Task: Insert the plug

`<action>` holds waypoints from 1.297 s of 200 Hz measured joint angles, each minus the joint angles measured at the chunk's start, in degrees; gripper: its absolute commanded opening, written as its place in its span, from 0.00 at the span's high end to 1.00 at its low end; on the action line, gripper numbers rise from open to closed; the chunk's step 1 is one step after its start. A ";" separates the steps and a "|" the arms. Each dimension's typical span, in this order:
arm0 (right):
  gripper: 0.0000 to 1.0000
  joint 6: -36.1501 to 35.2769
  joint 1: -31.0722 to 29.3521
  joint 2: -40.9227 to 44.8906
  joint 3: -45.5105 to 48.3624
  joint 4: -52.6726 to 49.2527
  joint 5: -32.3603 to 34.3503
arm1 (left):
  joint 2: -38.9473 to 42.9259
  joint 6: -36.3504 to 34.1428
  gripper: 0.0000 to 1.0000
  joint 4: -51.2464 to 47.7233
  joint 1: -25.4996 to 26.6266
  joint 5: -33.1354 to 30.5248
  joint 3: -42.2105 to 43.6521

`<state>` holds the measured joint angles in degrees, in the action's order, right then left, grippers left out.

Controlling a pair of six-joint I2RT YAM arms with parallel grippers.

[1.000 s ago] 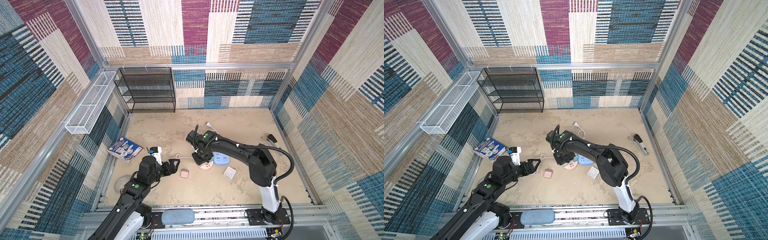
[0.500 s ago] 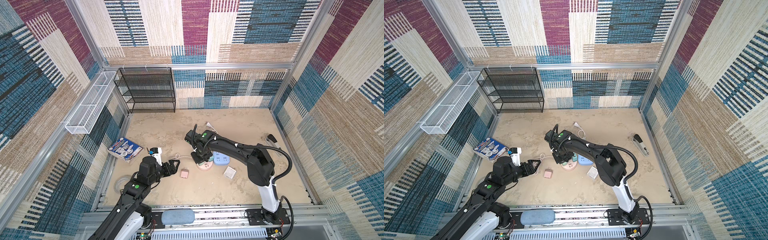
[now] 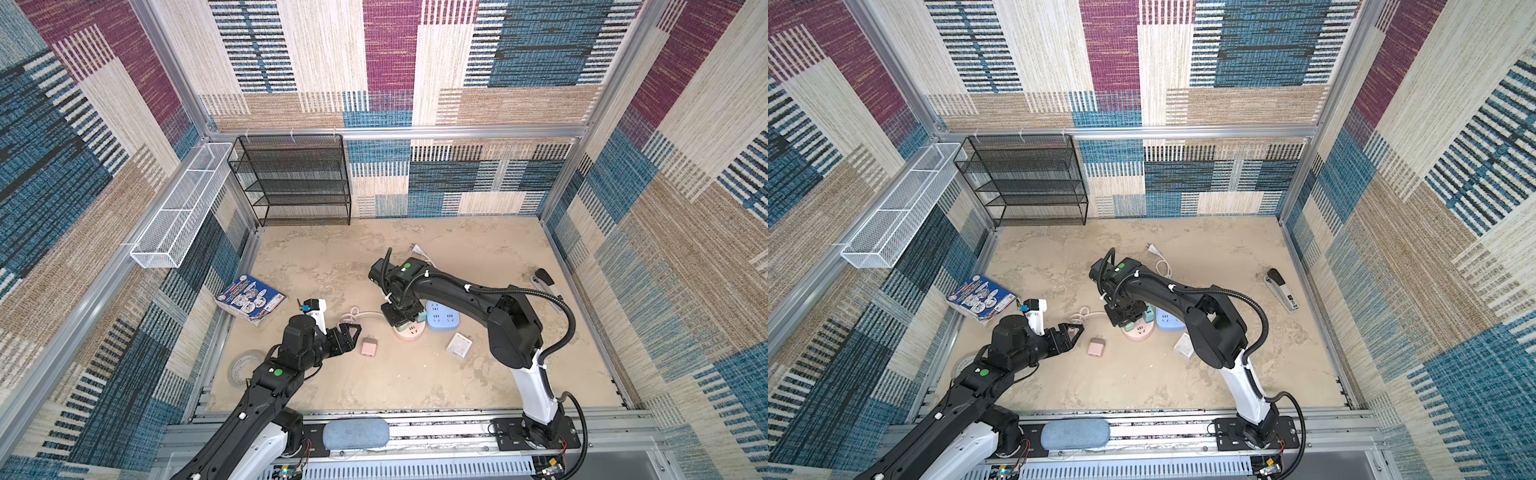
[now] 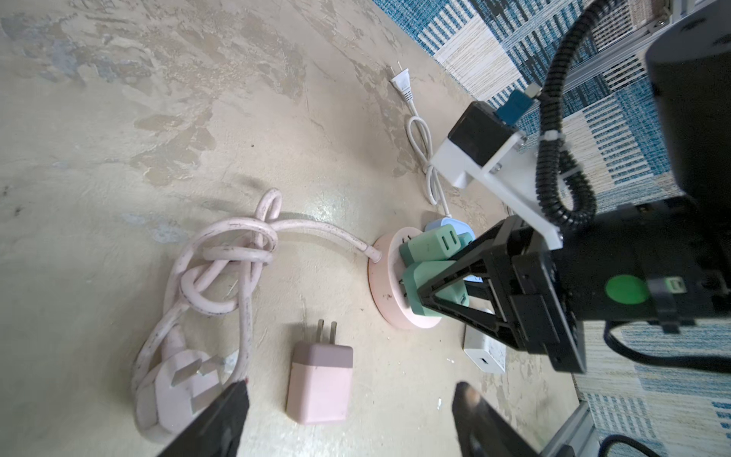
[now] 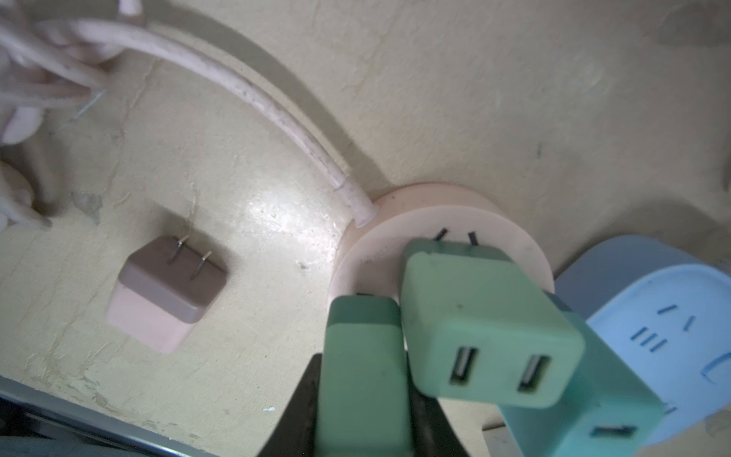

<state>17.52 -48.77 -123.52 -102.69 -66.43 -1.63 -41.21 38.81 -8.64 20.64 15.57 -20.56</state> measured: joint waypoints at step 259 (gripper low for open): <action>0.49 3.21 -1.51 2.84 0.59 2.16 4.28 | -0.66 0.00 0.15 -0.22 0.04 1.27 -2.89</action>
<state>20.73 -50.28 -120.68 -102.10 -64.27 2.66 -41.87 38.81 -8.86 20.69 16.84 -23.44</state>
